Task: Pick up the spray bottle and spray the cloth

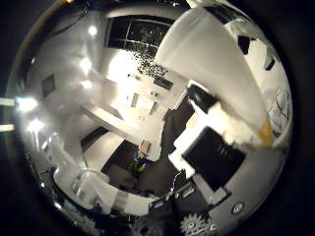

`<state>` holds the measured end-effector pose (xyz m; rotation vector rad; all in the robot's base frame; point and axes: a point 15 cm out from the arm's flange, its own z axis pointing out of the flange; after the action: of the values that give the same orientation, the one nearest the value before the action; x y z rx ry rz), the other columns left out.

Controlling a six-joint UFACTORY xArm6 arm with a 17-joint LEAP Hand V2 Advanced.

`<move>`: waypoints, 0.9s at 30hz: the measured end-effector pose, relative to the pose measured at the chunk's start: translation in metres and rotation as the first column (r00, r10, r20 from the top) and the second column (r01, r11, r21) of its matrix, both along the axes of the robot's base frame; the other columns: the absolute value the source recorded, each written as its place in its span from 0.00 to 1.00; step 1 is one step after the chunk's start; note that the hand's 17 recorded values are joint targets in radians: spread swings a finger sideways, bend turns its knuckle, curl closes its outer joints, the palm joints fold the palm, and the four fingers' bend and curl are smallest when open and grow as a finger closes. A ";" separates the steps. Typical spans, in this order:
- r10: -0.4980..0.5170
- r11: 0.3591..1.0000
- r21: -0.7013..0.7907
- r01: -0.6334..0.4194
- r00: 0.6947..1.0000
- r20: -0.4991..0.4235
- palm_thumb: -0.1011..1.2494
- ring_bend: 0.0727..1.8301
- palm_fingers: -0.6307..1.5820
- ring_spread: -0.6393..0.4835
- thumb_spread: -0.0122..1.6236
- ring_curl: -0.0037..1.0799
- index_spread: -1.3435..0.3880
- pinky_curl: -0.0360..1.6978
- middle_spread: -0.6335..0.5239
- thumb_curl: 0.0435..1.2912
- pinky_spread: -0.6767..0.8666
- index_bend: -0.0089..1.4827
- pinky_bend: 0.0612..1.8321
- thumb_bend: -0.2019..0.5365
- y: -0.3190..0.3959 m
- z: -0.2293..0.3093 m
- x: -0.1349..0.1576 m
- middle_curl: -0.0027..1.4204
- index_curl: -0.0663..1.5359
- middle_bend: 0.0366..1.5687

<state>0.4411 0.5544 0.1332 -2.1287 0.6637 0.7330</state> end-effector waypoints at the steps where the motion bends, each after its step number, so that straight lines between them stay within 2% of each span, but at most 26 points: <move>1: 0.002 1.000 0.000 -0.002 1.000 0.001 0.65 0.53 0.44 0.44 0.63 0.38 0.53 0.48 0.49 0.43 0.30 0.20 0.45 0.24 0.000 0.000 0.000 0.30 0.38 0.39; 8: 0.007 1.000 -0.001 -0.007 1.000 -0.001 0.65 0.48 0.41 0.48 0.64 0.35 0.53 0.45 0.51 0.39 0.46 0.19 0.39 0.24 0.000 0.001 -0.002 0.28 0.35 0.32; 15: 0.014 1.000 -0.008 -0.014 1.000 -0.015 0.63 0.40 0.37 0.54 0.65 0.30 0.55 0.39 0.53 0.37 0.64 0.14 0.32 0.24 -0.001 0.000 -0.005 0.26 0.31 0.25; 20: 0.017 1.000 -0.020 -0.017 1.000 0.003 0.62 0.37 0.38 0.56 0.65 0.28 0.57 0.35 0.54 0.35 0.69 0.13 0.30 0.24 -0.008 0.005 0.002 0.25 0.29 0.22; 27: 0.005 1.000 -0.002 -0.005 0.999 0.038 0.61 0.34 0.38 0.58 0.65 0.26 0.59 0.31 0.56 0.34 0.71 0.12 0.27 0.24 -0.019 0.034 0.017 0.25 0.27 0.19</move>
<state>0.4578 0.5355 0.1670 -2.1414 0.6392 0.6936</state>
